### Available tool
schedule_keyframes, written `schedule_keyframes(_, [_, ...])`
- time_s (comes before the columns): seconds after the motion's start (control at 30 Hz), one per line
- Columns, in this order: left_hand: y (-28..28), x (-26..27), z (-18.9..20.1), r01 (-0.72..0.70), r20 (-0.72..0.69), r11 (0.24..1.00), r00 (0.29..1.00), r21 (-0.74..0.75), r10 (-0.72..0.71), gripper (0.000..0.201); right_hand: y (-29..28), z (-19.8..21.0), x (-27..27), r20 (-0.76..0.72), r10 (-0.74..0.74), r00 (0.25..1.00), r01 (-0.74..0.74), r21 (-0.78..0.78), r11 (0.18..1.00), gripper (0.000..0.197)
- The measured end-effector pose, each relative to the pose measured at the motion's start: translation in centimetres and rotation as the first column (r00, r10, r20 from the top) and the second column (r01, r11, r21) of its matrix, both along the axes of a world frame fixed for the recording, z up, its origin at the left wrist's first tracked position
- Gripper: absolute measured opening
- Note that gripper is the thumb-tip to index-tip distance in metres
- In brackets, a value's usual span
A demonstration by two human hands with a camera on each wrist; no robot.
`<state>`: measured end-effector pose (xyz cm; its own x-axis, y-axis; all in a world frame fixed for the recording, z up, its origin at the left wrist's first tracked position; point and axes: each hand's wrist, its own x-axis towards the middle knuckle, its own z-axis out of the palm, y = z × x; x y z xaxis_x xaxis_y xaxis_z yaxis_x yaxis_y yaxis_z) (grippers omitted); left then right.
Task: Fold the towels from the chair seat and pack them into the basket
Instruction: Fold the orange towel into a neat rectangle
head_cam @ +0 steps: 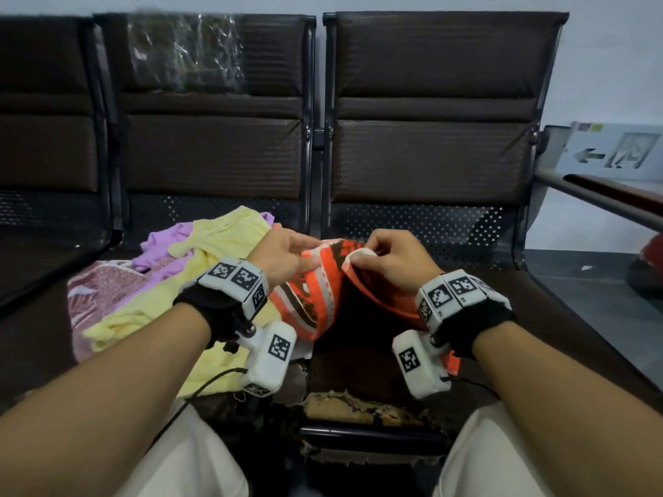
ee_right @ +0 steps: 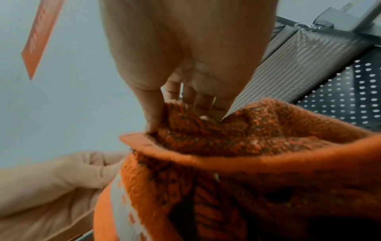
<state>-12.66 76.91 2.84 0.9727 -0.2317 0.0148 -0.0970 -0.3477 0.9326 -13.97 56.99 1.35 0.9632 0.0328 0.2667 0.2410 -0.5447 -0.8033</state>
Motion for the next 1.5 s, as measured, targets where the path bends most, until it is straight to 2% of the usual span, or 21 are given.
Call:
schedule_keyframes(0.1, [0.2, 0.0, -0.6, -0.029, -0.06, 0.999, 0.998, 0.038, 0.032, 0.023, -0.8, 0.2, -0.1, 0.065, -0.024, 0.998, 0.029, -0.066, 0.997, 0.025])
schedule_keyframes(0.2, [0.2, 0.2, -0.7, -0.061, -0.088, 0.998, 0.994, 0.029, 0.064, 0.017, -0.9, 0.1, -0.4, 0.088, -0.025, 0.996, 0.051, -0.313, 0.949, 0.015])
schedule_keyframes(0.27, [0.0, 0.2, -0.7, -0.094, -0.085, 0.995, 0.992, 0.026, 0.096, 0.02, -0.8, 0.0, -0.4, 0.057, 0.005, 0.998, 0.02, -0.43, 0.903, 0.005])
schedule_keyframes(0.33, [-0.2, 0.2, -0.7, -0.121, -0.092, 0.992, 0.988, 0.021, 0.123, 0.02, -0.9, -0.1, -0.6, -0.043, 0.036, 0.998, -0.052, -0.479, 0.876, 0.01])
schedule_keyframes(0.4, [-0.6, 0.1, -0.7, -0.136, -0.119, 0.991, 0.983, 0.016, 0.137, 0.019, -0.8, 0.0, -0.9, -0.149, 0.05, 0.988, -0.116, -0.481, 0.869, 0.009])
schedule_keyframes(0.47, [-1.1, -0.2, -0.8, -0.129, -0.153, 0.992, 0.98, 0.013, 0.129, 0.016, -0.5, 0.3, -1.3, -0.163, 0.095, 0.982, -0.159, -0.44, 0.884, 0.006])
schedule_keyframes(0.57, [-1.7, -0.8, -0.9, -0.045, -0.201, 0.999, 0.979, -0.014, 0.041, 0.013, 0.4, 1.1, -1.3, -0.019, 0.182, 0.983, -0.182, -0.214, 0.96, 0.004])
schedule_keyframes(0.67, [-2.1, -1.1, -0.9, 0.062, -0.235, 0.991, 0.968, -0.117, -0.088, 0.018, 0.8, 1.0, -0.8, 0.042, 0.107, 0.993, -0.104, -0.065, 0.992, 0.007])
schedule_keyframes(0.8, [-2.6, -1.3, -0.7, 0.116, -0.262, 0.968, 0.949, -0.223, -0.175, 0.025, 0.6, -0.4, -0.3, 0.018, 0.029, 0.999, -0.025, -0.183, 0.983, 0.018])
schedule_keyframes(0.97, [-2.6, -1.5, -0.2, 0.137, -0.306, 0.947, 0.925, -0.29, -0.227, 0.041, 0.5, -0.6, 0.0, 0.076, -0.009, 0.997, 0.017, -0.108, 0.994, 0.021])
schedule_keyframes(1.1, [-2.6, -1.8, -0.4, 0.234, -0.23, 0.948, 0.932, -0.215, -0.281, 0.037, 0.4, -0.4, -0.3, 0.095, 0.005, 0.995, 0.005, -0.108, 0.994, 0.018])
schedule_keyframes(1.23, [-2.8, -1.7, -0.7, 0.215, -0.166, 0.965, 0.957, -0.154, -0.239, 0.036, 0.4, -0.1, -0.7, 0.099, 0.034, 0.994, -0.022, -0.115, 0.993, 0.01])
schedule_keyframes(1.4, [-2.8, -1.6, -0.7, 0.215, -0.138, 0.976, 0.966, -0.04, -0.219, 0.019, 0.6, 0.4, -1.1, 0.137, 0.034, 0.99, -0.006, -0.195, 0.981, 0.009])
schedule_keyframes(1.5, [-2.6, -1.5, -0.6, 0.187, -0.116, 0.982, 0.976, 0.015, -0.185, 0.017, 0.6, 0.8, -1.6, 0.157, 0.049, 0.986, -0.01, -0.244, 0.97, 0.013])
